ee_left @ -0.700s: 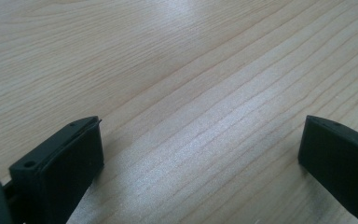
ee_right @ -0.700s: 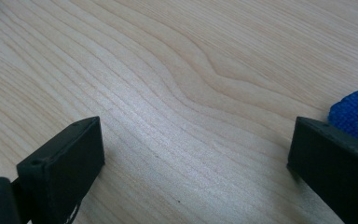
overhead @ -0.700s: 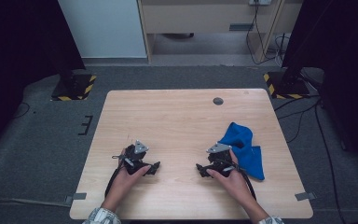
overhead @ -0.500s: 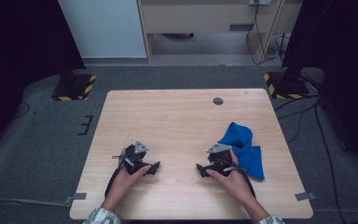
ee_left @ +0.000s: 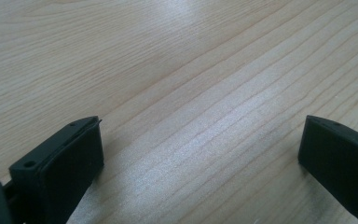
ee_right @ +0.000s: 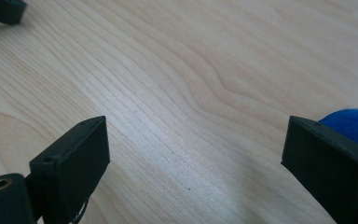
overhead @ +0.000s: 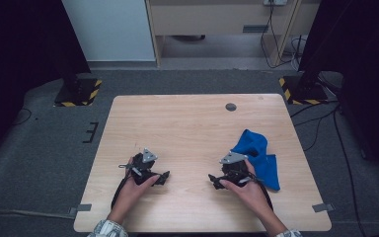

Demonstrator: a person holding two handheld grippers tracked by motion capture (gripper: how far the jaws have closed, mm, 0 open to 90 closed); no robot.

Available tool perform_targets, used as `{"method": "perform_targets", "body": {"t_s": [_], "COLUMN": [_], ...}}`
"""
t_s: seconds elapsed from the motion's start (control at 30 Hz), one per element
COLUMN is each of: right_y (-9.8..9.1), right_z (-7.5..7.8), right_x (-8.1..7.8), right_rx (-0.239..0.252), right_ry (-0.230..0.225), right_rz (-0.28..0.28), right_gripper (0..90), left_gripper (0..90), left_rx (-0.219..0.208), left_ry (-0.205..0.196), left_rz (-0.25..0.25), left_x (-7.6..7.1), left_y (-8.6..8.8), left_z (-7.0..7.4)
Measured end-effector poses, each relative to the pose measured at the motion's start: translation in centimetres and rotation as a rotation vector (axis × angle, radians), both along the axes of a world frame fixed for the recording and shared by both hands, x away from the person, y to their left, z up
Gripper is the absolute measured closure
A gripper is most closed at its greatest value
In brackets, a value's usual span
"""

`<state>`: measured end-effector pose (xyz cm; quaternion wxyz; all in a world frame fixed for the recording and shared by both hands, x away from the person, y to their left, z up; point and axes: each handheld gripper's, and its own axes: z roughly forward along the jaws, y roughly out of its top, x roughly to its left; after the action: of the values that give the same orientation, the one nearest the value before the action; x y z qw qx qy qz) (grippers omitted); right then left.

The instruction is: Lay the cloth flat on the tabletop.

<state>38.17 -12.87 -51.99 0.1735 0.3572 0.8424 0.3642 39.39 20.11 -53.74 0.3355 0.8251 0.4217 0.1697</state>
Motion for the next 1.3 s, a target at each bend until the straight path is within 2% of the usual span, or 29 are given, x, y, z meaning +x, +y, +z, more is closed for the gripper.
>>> {"method": "perform_targets", "body": {"t_s": [0.13,0.2,0.37,0.47,0.53,0.7,0.83,1.03,1.13,1.3], "right_y": [-0.9,-1.6,-4.5,-6.3,-7.9,-10.4,-12.1,-13.2,-13.5,-13.7], "right_z": [1.8,2.5,4.3,4.8,5.0,4.9,4.3,3.2,2.7,2.3], "right_x": [-0.5,-0.6,-0.4,-0.1,0.2,0.8,1.4,2.1,2.2,2.3], "right_rx": [0.025,0.02,0.017,0.021,0.023,0.022,0.04,0.063,0.122,0.153], "right_ry": [-0.032,-0.049,-0.101,-0.118,-0.113,-0.112,-0.093,-0.069,-0.056,-0.043], "right_rz": [-0.002,-0.009,-0.034,-0.074,-0.114,-0.187,-0.228,-0.248,-0.256,-0.237], "right_gripper": [8.5,8.5,11.6,11.1,10.1,7.7,9.1,8.2,7.9,6.4], "left_gripper": [0.0,0.0,0.0,0.0,0.0,0.0,0.0,0.0,0.0,0.0], "left_rx": [0.0,0.0,0.0,-0.001,-0.001,0.001,0.001,0.001,-0.001,-0.001], "left_ry": [0.0,0.0,0.0,0.0,0.0,0.001,0.0,0.0,-0.001,0.0], "left_rz": [0.0,0.0,-0.001,-0.003,-0.004,-0.006,-0.006,-0.006,-0.002,-0.003], "left_x": [0.0,0.0,0.0,0.0,0.0,0.1,0.1,0.1,0.0,0.0], "left_y": [0.0,0.0,0.0,0.0,0.0,0.0,0.0,0.0,-0.1,-0.1], "left_z": [0.0,0.0,0.0,0.0,0.0,0.0,0.0,0.0,0.0,0.0]}}
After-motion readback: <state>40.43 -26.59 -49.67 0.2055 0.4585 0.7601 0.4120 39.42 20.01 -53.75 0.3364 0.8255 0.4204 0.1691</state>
